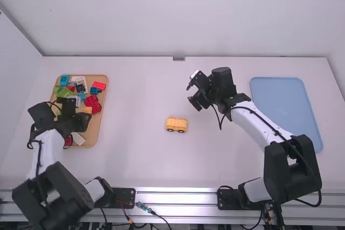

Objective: Assemble lego blocks to make yellow taxi

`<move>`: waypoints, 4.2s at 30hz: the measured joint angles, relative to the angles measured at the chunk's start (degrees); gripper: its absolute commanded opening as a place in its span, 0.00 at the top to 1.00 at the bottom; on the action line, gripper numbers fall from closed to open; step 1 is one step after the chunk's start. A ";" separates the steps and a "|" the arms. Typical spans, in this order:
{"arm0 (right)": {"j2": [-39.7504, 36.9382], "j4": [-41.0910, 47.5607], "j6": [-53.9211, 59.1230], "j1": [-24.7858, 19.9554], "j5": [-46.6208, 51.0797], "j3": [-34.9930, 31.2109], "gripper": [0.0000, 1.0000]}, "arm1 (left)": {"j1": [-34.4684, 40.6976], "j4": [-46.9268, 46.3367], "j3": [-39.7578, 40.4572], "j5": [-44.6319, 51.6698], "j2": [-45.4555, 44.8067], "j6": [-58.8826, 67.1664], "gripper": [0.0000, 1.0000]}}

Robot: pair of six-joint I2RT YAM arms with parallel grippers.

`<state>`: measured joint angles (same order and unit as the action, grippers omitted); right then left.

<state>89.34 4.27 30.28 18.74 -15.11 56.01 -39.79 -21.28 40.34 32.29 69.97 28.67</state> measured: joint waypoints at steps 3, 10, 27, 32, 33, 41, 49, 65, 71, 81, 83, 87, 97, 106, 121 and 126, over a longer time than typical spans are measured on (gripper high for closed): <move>0.00 1.36 1.51 -1.86 -3.23 0.00 0.01 | 1.88 -3.63 0.00 3.78 -5.11 2.73 0.98; 0.00 -0.98 4.02 -6.45 -9.70 -0.61 0.01 | 15.45 -4.00 -0.02 6.05 -8.72 7.58 0.98; 0.00 -24.17 6.67 -11.89 -24.30 -20.94 0.01 | 44.15 0.42 6.32 3.72 5.20 19.87 0.98; 0.00 -28.96 7.43 -9.55 -26.38 -26.53 0.01 | 44.15 -8.68 16.41 7.19 15.74 27.04 0.99; 0.00 -29.73 7.72 -8.74 -26.49 -27.39 0.01 | 44.17 -11.19 18.99 7.58 18.29 28.89 0.98; 5.25 -36.26 10.51 -5.40 -27.54 -27.58 0.01 | 46.80 -18.14 26.40 8.44 25.33 38.16 0.98; 17.59 -33.24 18.60 -5.62 -35.30 -22.67 0.01 | 49.62 -13.51 26.40 4.98 25.33 35.06 0.98; 27.56 -43.69 20.04 1.07 -34.12 -20.98 0.01 | 50.47 -10.97 23.41 3.61 25.33 32.61 0.98; 29.51 -44.15 21.51 -1.25 -39.30 -19.08 0.01 | 50.47 -10.99 23.02 3.45 25.33 32.59 0.98; 30.27 -43.85 23.91 -1.95 -44.48 -18.58 0.21 | 50.47 -11.02 23.02 3.45 25.33 32.57 0.98; 30.27 -43.60 23.91 -1.57 -44.87 -18.56 0.25 | 50.51 -10.91 23.02 3.43 25.33 32.59 0.98; 30.27 -43.47 23.96 -1.46 -45.20 -18.56 0.30 | 50.56 -8.66 21.79 3.39 25.33 32.61 0.98; 30.27 -43.50 22.45 -1.44 -43.95 -18.47 0.12 | 53.11 -2.45 16.55 1.81 25.33 32.59 0.98; 30.29 -43.56 19.89 -1.07 -41.62 -18.47 0.09 | 53.75 -1.99 16.44 0.83 25.33 32.48 0.98; 30.34 -39.87 16.57 1.97 -35.19 -16.15 0.31 | 53.72 -2.25 16.44 0.42 25.33 30.91 0.98; 30.34 -38.99 17.35 1.97 -35.52 -16.11 0.37 | 53.72 -2.25 16.44 0.44 25.33 30.91 0.98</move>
<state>119.68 -34.72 47.64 20.71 -50.63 39.90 13.93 -23.53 56.77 32.73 95.31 59.57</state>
